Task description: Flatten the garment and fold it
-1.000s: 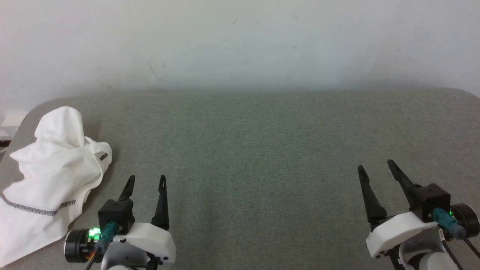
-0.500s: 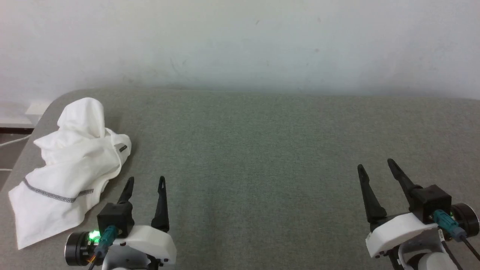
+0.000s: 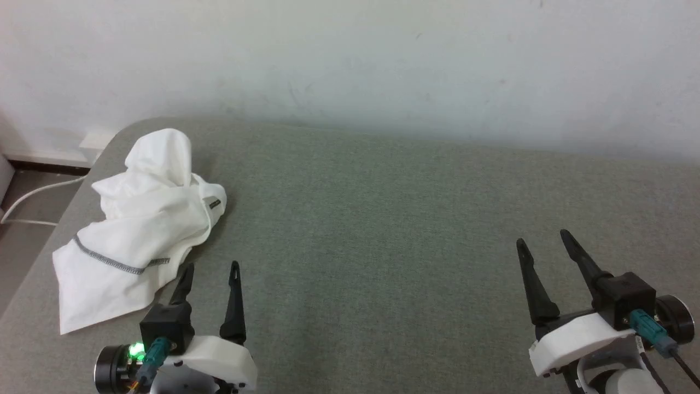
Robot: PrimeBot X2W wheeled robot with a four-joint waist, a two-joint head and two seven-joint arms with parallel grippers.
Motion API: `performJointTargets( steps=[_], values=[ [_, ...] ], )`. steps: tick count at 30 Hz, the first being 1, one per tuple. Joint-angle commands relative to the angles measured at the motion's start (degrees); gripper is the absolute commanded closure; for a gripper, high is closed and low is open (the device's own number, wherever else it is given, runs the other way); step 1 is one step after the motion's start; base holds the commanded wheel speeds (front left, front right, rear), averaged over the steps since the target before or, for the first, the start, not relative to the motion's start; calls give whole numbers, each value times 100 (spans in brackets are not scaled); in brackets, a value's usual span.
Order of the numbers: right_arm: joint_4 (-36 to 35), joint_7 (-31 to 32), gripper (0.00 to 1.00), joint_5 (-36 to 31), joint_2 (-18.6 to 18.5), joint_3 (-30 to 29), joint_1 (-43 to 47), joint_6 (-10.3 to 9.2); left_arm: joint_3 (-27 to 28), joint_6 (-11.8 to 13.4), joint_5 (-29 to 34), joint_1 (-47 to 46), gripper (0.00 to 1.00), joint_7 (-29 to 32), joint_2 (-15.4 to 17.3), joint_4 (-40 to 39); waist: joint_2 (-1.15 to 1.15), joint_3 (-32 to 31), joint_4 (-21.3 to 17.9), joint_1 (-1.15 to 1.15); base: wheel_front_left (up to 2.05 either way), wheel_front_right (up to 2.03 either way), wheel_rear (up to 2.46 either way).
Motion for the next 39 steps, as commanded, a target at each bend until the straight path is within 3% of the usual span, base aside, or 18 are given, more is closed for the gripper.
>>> performJointTargets(
  steps=[1,39],
  values=[
    [-1,-68,0,37,10,16,43,-5,-2,40,-30,67,0,-60,-1,24,0,-9,100,0,0,0,0],
    [142,-522,0,93,18,262,93,-8,-162,201,-180,246,0,-515,-2,132,0,-46,1519,0,0,0,0]
  ],
)
